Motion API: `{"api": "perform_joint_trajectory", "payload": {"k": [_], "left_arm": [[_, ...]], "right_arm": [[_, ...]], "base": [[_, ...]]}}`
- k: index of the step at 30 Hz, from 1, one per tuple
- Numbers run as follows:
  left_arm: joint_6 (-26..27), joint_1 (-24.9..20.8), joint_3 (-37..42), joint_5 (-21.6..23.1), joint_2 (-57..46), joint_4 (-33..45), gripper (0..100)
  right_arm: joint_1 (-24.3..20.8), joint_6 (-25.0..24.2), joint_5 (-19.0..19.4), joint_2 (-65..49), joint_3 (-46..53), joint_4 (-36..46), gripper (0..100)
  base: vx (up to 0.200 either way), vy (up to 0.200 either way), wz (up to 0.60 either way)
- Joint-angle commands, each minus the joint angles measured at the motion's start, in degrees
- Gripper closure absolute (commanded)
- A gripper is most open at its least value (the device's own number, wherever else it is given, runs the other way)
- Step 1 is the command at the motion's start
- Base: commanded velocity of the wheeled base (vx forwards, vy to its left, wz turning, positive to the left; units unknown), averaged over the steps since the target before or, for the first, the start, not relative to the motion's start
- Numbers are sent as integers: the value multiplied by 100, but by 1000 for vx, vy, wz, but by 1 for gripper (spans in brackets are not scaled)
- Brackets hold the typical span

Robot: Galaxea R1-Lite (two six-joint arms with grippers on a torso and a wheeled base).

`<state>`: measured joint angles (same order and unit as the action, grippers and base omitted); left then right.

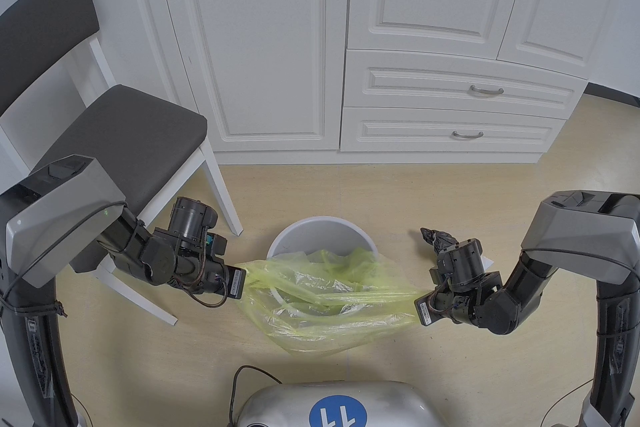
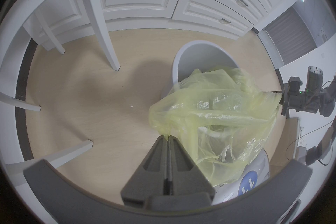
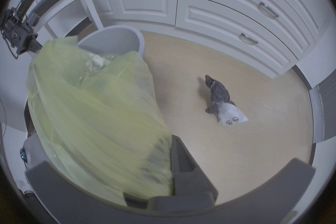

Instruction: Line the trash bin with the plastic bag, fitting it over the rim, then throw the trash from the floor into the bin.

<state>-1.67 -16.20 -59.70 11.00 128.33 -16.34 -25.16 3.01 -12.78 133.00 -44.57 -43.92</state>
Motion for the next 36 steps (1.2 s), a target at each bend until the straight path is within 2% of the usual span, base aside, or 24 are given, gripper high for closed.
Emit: {"api": "perform_joint_trajectory", "payload": {"k": [1, 2, 8, 10, 11, 12, 13, 14, 16, 17, 18, 19, 20, 22, 23, 27, 28, 29, 30, 33, 36], "left_arm": [[9, 21, 90, 17, -115, -28, 100], [18, 29, 125, 43, -194, -28, 100], [35, 73, 327, 69, -713, -28, 100], [44, 47, 397, 78, -827, -28, 100], [44, 47, 397, 87, -827, -28, 100], [53, 21, 415, 113, -862, -28, 100], [53, 21, 415, 113, -871, -28, 100], [53, 12, 433, 113, -862, -28, 100], [53, 12, 424, 113, -801, -28, 100], [53, 12, 424, 113, -801, -28, 100], [44, 21, 389, 131, -739, -36, 100], [44, 21, 389, 131, -739, -36, 100], [44, 29, 362, 113, -616, -89, 100], [44, 47, 362, 113, -572, -142, 100], [35, 73, 362, 113, -484, -256, 100], [35, 196, 292, 113, -186, -388, 100], [26, 205, 292, 113, -177, -388, 100], [26, 240, 274, 113, -98, -397, 100], [26, 249, 248, 113, -54, -397, 100], [26, 293, 187, 113, 104, -397, 100], [26, 363, 125, 113, 192, -388, 100]], "right_arm": [[11, 50, 3, 59, 141, -20, 100], [29, 103, 12, 7, 229, -20, 0], [99, 279, 135, -459, 440, -37, 0], [249, 367, 583, -661, 563, -46, 0], [266, 384, 627, -670, 572, -37, 0], [486, 534, 1295, -855, 739, -55, 0], [530, 560, 1436, -872, 765, -64, 0], [785, 657, 2280, -943, 915, -213, 0], [1136, 710, 3352, -855, 1056, -609, 0], [1136, 710, 3352, -855, 1056, -609, 0], [1453, 771, 4064, -661, 1170, -1039, 0], [1453, 771, 4064, -661, 1170, -1039, 0], [1743, 885, 4530, -398, 1240, -1452, 0], [1848, 912, 4679, -266, 1258, -1611, 0], [1989, 912, 5118, 15, 1293, -1971, 0], [2288, 859, 6173, 490, 1389, -2744, 0], [2296, 850, 6208, 499, 1398, -2771, 0], [2384, 727, 6525, 604, 1451, -3061, 0], [2402, 622, 6613, 622, 1486, -3175, 0], [2446, 261, 6727, 657, 1556, -3527, 0], [2455, 130, 6736, 754, 1583, -3808, 0]], "base": [[0, 0, 0], [0, 0, 0], [0, 0, 0], [0, 0, 0], [0, 0, 0], [0, 0, 0], [0, 0, 0], [0, 0, 0], [0, 0, 0], [0, 0, 0], [0, 0, 0], [0, 0, 0], [0, 0, 0], [0, 0, 0], [0, 0, 0], [0, 0, 0], [0, 0, 0], [0, 0, 0], [0, 0, 0], [0, 0, 0], [0, 0, 0]]}}
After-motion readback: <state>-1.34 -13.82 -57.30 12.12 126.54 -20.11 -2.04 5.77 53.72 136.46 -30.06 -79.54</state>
